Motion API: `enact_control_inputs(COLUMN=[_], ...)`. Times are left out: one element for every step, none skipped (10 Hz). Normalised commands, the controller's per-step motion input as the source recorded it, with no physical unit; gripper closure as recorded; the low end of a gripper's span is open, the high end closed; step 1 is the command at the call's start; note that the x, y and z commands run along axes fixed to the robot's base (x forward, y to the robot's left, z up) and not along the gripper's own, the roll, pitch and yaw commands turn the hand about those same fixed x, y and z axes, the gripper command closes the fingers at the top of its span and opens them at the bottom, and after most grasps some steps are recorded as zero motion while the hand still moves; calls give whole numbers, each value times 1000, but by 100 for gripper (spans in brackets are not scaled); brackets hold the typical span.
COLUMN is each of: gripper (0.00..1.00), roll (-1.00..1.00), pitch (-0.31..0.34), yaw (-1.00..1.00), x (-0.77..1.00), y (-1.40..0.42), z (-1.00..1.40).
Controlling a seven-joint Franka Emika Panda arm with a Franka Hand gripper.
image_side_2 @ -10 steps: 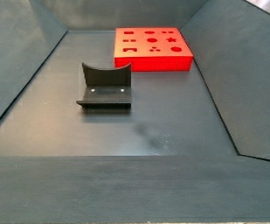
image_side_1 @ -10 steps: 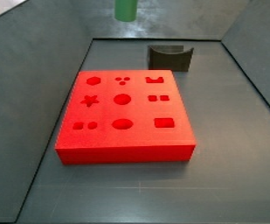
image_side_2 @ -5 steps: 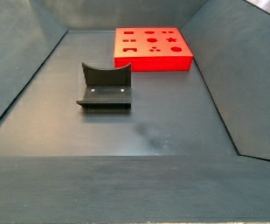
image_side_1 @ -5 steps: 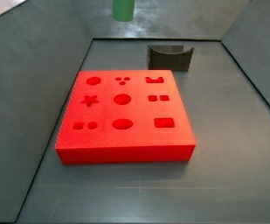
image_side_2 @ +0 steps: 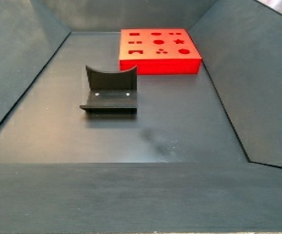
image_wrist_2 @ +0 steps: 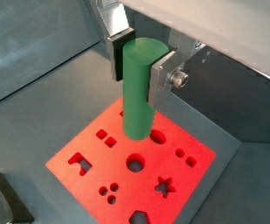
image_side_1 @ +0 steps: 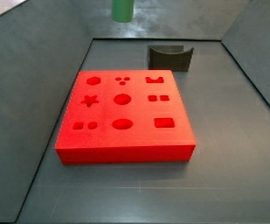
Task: Pick up the round object. Move up. Place the round object on the fixture. Regrasp the round object. Move to above the board. Insert the round object.
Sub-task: Insert the round object.
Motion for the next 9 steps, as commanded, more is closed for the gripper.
enact_control_inputs(gripper=[100,100,100,100,100,100,100,100,100], roll=[0,0,0,0,0,0,-1,-43,-16], pitch=[0,0,0,0,0,0,0,0,0], yaw=[0,0,0,0,0,0,0,0,0], x=[0,0,0,0,0,0,49,163,203], y=[0,0,0,0,0,0,0,0,-9], z=[-120,-120,-100,-77,-60,-80,-174,-289,-400])
